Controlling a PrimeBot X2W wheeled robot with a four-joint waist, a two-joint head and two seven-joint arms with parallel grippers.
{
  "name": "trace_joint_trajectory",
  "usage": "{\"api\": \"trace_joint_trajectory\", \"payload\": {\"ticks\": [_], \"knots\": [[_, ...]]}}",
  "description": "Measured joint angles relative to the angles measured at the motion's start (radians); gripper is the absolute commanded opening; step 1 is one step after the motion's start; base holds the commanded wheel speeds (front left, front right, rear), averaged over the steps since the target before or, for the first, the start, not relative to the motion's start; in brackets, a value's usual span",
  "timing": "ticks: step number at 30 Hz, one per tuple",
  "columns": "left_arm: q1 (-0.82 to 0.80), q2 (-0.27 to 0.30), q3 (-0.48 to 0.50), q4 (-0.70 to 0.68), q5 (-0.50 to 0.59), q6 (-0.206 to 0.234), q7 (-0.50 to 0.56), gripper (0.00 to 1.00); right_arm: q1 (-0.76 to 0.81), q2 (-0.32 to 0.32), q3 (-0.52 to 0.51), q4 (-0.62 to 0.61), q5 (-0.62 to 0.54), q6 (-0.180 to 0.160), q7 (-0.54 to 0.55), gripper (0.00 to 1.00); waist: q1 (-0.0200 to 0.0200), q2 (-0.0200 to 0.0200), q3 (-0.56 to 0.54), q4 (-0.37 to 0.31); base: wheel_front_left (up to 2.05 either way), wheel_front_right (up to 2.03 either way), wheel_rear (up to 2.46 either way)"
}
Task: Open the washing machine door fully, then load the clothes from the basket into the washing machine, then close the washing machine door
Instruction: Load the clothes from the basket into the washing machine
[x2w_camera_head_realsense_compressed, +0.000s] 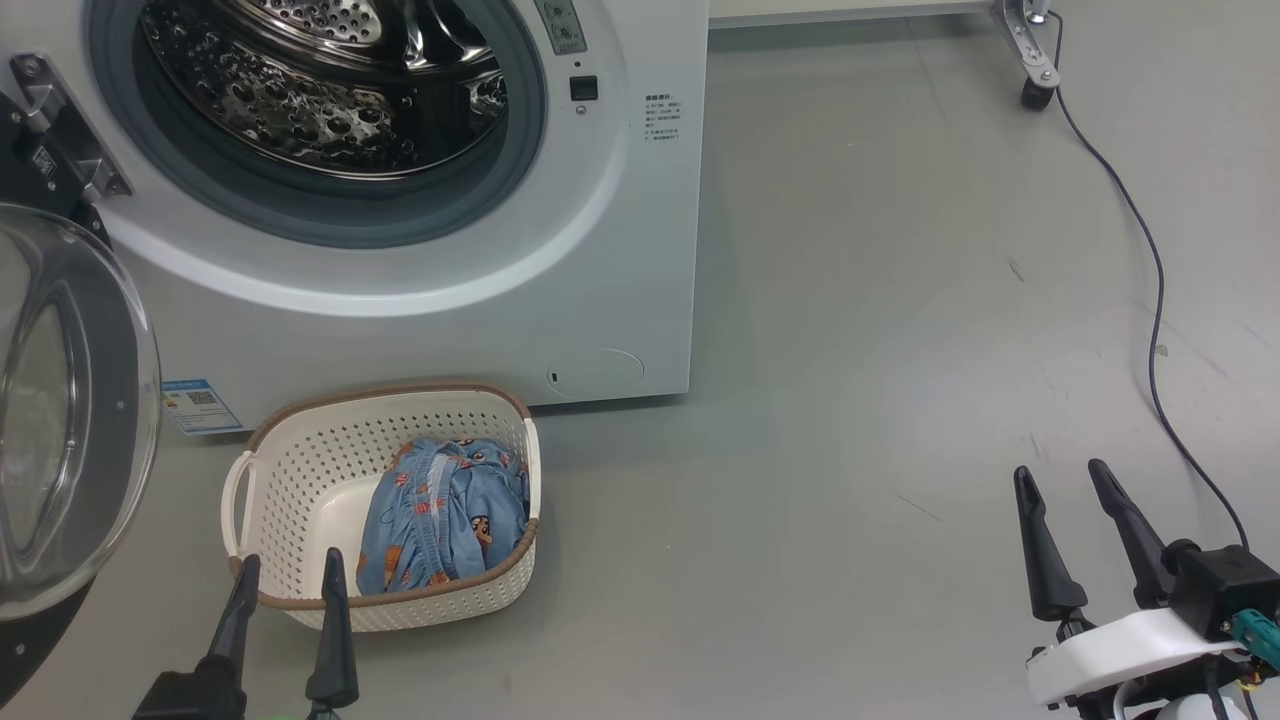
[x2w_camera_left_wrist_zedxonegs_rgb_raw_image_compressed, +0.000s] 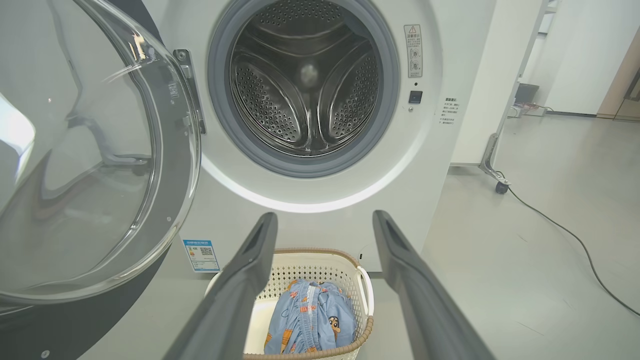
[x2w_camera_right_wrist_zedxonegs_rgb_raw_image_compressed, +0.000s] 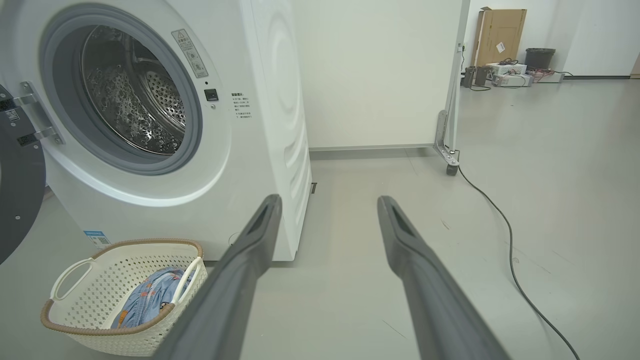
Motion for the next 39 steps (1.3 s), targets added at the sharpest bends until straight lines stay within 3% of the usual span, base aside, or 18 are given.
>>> {"api": "trace_joint_trajectory", "payload": {"ticks": [39], "knots": [[0.0,0.0,0.003,0.0,-0.008,0.008,0.0,1.0,0.0,0.0,-0.01,0.003,-0.002,0.0,0.0,1.0,0.0,0.0,0.008,0.023,0.0,0.0,0.0]]}}
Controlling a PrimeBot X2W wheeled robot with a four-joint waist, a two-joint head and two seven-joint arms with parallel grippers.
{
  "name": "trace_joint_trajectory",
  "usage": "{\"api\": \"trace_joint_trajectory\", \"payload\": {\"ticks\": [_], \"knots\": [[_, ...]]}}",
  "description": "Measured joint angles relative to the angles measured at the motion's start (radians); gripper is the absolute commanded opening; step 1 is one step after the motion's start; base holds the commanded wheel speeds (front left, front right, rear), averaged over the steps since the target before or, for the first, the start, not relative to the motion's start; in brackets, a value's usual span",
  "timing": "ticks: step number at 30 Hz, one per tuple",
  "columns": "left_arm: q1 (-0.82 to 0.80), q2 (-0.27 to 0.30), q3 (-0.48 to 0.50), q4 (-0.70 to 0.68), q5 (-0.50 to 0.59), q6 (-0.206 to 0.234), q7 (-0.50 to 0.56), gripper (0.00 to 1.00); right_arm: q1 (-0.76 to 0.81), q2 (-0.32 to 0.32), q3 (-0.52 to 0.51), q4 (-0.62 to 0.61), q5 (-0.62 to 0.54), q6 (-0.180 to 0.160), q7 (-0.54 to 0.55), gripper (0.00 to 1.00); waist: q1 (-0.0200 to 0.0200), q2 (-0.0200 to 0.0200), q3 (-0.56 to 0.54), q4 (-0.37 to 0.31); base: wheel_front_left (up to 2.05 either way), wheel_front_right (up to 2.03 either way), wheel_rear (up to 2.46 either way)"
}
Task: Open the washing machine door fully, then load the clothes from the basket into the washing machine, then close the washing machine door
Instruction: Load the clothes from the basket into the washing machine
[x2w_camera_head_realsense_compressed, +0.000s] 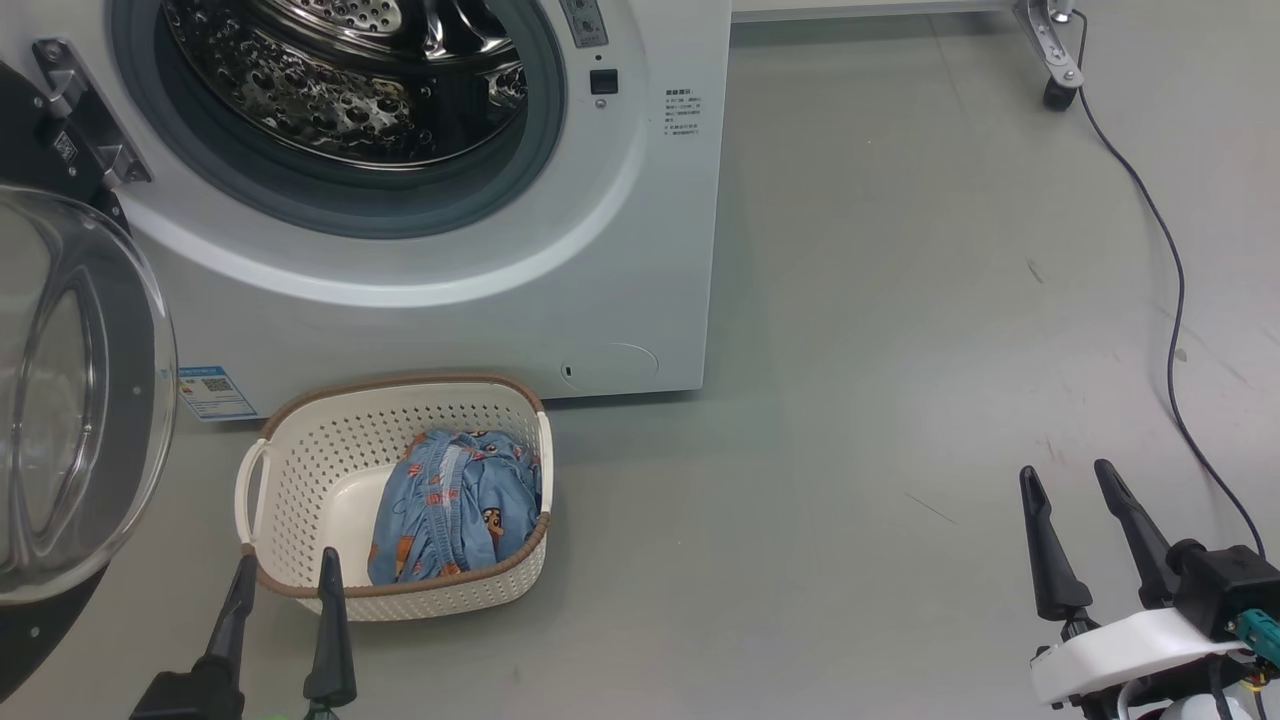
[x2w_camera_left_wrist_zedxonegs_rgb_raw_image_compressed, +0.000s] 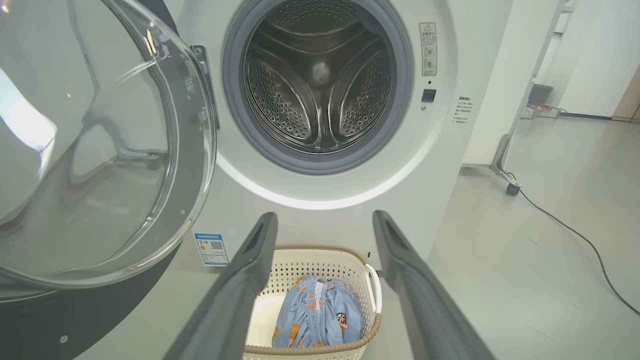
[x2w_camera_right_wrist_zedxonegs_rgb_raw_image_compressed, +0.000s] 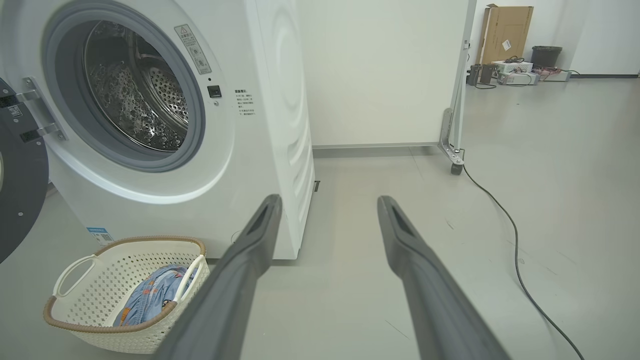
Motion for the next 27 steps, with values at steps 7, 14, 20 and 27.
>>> {"api": "trace_joint_trajectory", "payload": {"ticks": [7,14,20,27], "knots": [[0.0,0.0,0.0,0.0,0.0,0.0,0.0,1.0,0.0,0.0,0.001,0.0,-0.007,0.0,0.0,1.0,0.0,0.0,0.0,0.006,0.0,0.0,0.0],[0.0,0.0,-0.004,0.0,0.002,0.0,0.0,1.0,0.0,0.001,0.002,0.004,-0.007,0.0,0.0,1.0,0.0,0.0,0.001,0.011,0.03,-0.03,0.0],[0.0,0.0,-0.002,0.0,0.002,0.001,0.0,1.0,0.0,0.002,0.004,0.005,-0.007,0.0,0.0,1.0,0.0,0.0,0.004,0.015,0.26,-0.26,0.0],[-0.001,0.0,0.002,0.0,0.002,0.002,0.0,1.0,0.0,0.004,0.007,0.008,-0.007,0.0,0.0,1.0,0.0,0.0,0.005,0.019,0.53,-0.53,0.0]]}}
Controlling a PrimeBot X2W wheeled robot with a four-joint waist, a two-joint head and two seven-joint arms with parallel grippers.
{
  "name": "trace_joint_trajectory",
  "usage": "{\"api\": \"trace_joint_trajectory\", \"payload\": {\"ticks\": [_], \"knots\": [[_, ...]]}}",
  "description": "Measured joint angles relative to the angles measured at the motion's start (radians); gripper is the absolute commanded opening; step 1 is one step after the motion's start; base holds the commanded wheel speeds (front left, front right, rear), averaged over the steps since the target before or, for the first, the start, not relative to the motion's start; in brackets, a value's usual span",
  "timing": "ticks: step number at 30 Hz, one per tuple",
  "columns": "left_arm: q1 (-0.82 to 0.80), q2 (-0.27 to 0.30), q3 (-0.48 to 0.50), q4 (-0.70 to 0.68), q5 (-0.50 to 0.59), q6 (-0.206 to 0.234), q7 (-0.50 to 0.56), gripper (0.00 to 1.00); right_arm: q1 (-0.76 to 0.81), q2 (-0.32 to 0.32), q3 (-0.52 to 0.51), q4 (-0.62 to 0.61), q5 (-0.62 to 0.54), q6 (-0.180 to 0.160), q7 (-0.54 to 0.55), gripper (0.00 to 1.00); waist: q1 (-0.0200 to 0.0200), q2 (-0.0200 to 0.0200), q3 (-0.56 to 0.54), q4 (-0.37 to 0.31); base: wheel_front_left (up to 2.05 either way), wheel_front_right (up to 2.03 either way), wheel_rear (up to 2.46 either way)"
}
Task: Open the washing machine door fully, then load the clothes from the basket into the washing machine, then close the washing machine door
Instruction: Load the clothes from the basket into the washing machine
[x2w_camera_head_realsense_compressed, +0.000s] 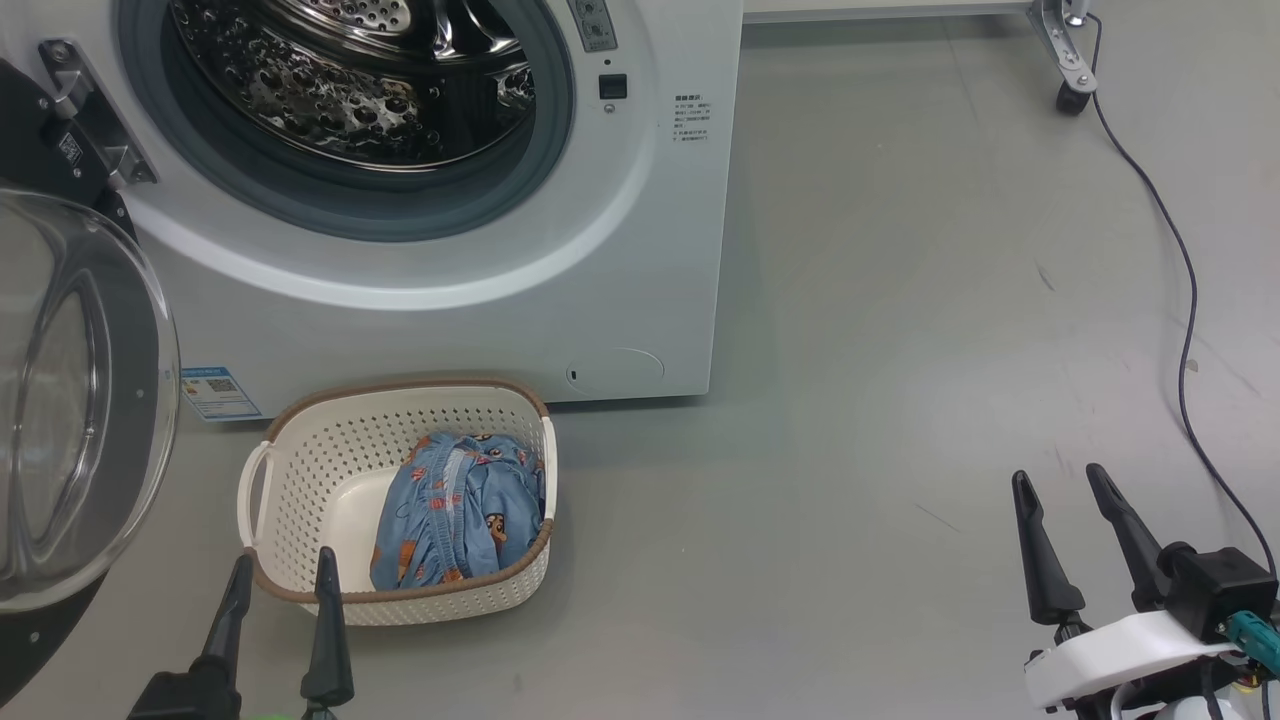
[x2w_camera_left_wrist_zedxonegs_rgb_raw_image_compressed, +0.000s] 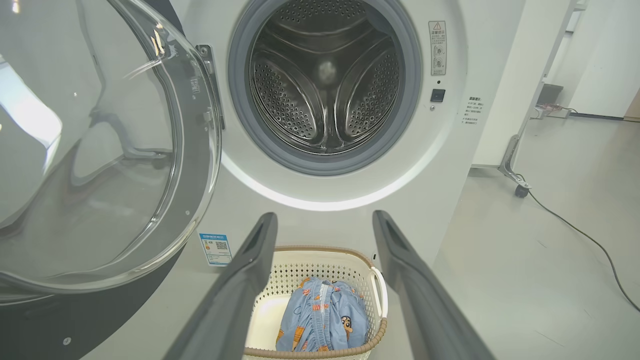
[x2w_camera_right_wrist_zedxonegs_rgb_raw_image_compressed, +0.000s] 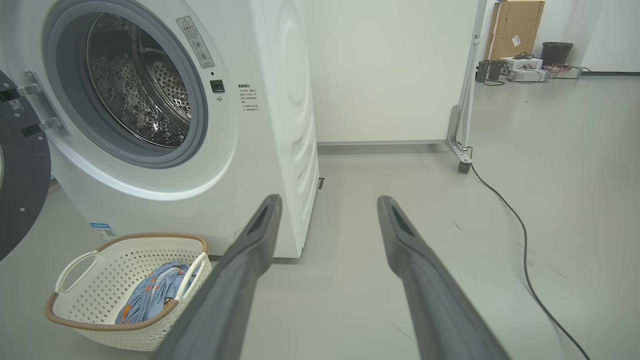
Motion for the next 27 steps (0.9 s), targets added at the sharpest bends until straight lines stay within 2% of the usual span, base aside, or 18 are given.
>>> {"api": "trace_joint_trajectory", "payload": {"ticks": [27], "knots": [[-0.001,0.0,0.014,-0.01,-0.019,0.013,0.0,1.0,0.0,-0.001,0.009,0.013,0.002,0.0,0.0,1.0,0.0,0.0,-0.003,0.002,0.9,-0.9,0.0]]}}
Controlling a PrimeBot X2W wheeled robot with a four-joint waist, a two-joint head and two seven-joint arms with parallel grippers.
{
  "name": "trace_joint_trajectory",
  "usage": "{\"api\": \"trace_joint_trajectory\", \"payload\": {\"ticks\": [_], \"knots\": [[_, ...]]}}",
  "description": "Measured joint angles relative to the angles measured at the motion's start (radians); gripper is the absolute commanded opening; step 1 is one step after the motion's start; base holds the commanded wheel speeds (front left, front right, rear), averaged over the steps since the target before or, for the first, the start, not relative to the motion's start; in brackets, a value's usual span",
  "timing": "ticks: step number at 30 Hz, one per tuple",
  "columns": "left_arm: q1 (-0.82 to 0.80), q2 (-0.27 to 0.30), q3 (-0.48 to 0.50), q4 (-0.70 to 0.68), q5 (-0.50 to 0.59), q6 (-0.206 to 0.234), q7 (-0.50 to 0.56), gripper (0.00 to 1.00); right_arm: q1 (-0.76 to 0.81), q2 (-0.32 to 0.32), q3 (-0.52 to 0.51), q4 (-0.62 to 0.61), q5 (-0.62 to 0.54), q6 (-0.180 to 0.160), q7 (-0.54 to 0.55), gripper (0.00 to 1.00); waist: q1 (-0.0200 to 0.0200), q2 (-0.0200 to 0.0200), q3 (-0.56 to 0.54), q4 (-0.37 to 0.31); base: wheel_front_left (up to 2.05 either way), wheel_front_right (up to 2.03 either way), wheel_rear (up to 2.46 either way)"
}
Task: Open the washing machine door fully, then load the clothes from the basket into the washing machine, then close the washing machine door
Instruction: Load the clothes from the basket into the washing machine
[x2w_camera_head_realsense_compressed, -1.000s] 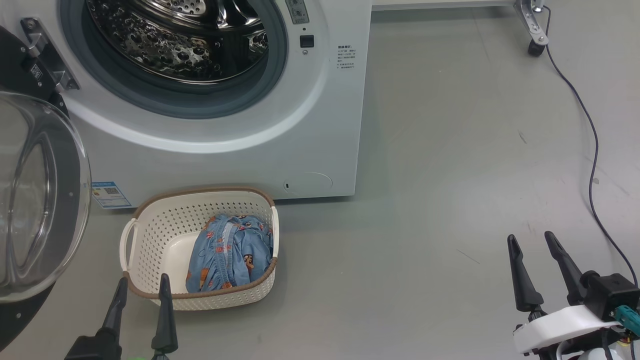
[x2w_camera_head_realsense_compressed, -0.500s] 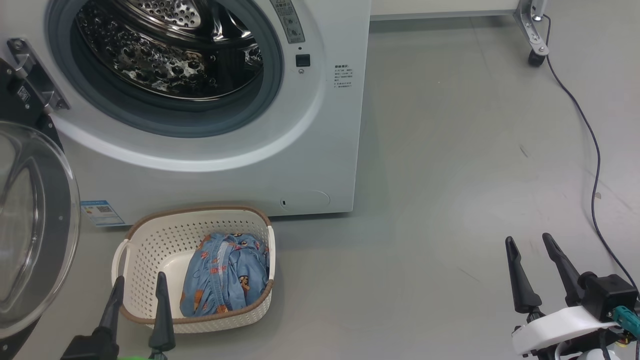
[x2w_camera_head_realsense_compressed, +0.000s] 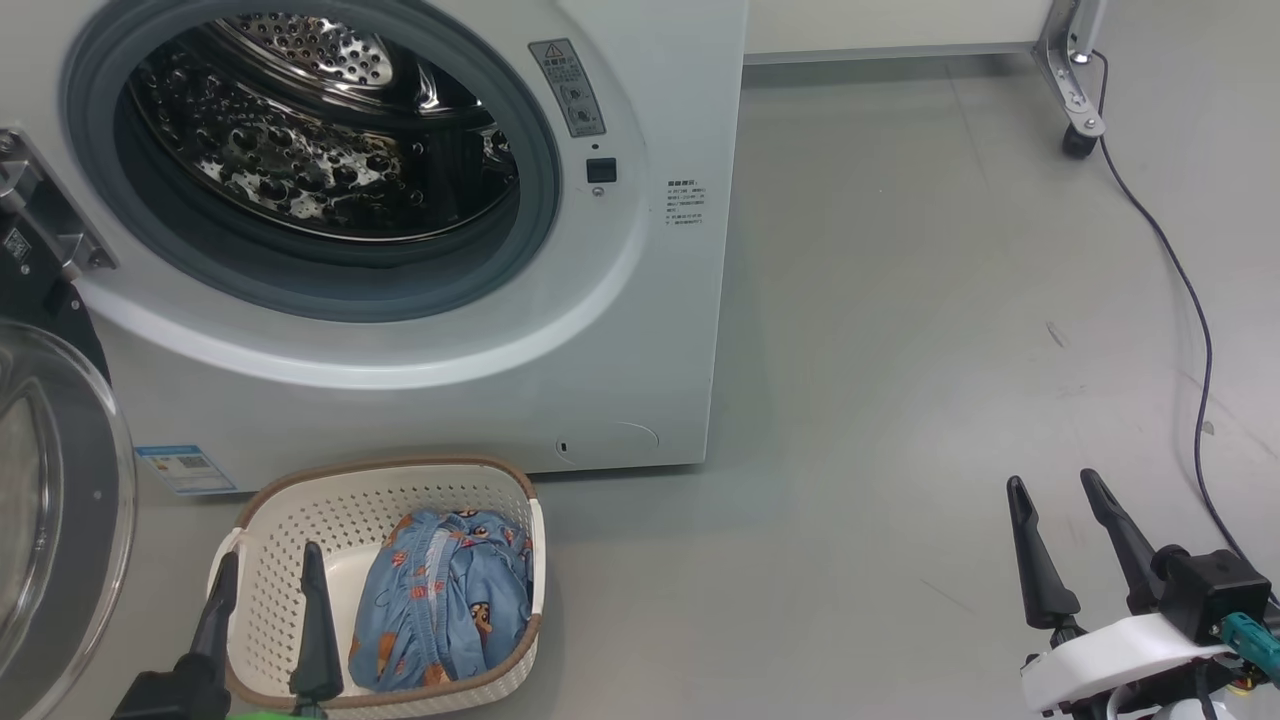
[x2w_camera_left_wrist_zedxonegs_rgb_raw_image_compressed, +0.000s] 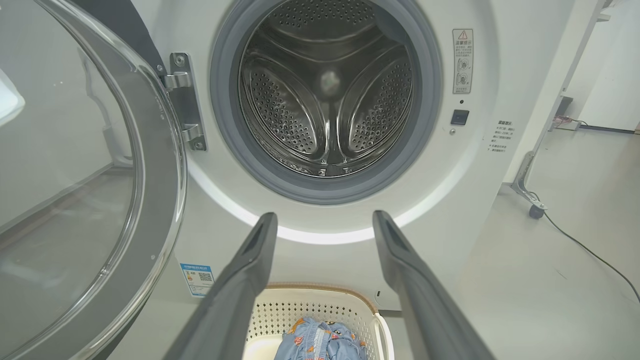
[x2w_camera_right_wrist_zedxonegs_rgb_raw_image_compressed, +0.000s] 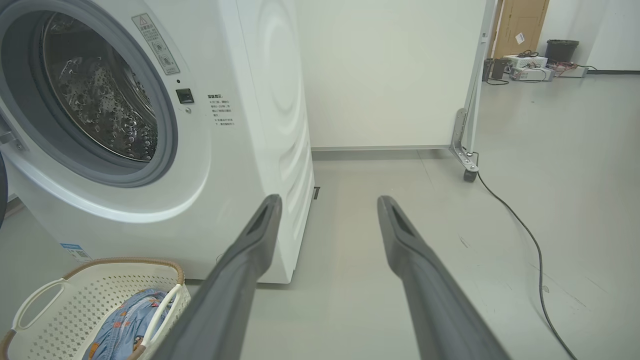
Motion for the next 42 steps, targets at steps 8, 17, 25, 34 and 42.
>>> {"api": "trace_joint_trajectory", "payload": {"ticks": [8,17,25,34,42], "knots": [[0.0,0.0,0.0,0.001,-0.001,0.0,0.0,1.0,0.0,0.0,0.0,0.002,0.004,0.0,0.0,1.0,0.0,0.0,0.006,-0.001,0.42,-0.42,0.0],[0.0,0.0,-0.003,0.0,-0.01,0.0,0.0,1.0,0.0,0.0,0.005,0.004,0.01,0.0,0.0,1.0,0.0,0.0,0.017,-0.004,0.09,-0.09,0.0],[0.0,0.0,-0.011,0.0,-0.01,0.0,0.0,1.0,0.0,0.0,0.007,0.006,0.011,0.0,0.0,1.0,0.0,0.0,0.023,-0.007,0.0,0.0,0.0],[0.0,0.0,-0.018,0.0,-0.01,0.0,0.0,1.0,0.0,-0.002,0.009,0.005,0.012,0.0,0.0,1.0,0.0,0.0,0.032,-0.009,0.0,0.0,0.0],[-0.002,0.0,-0.044,-0.002,-0.02,0.0,0.0,1.0,-0.004,-0.009,0.013,-0.005,0.017,0.0,0.0,1.0,0.0,0.0,0.067,-0.016,0.0,0.0,0.0]]}}
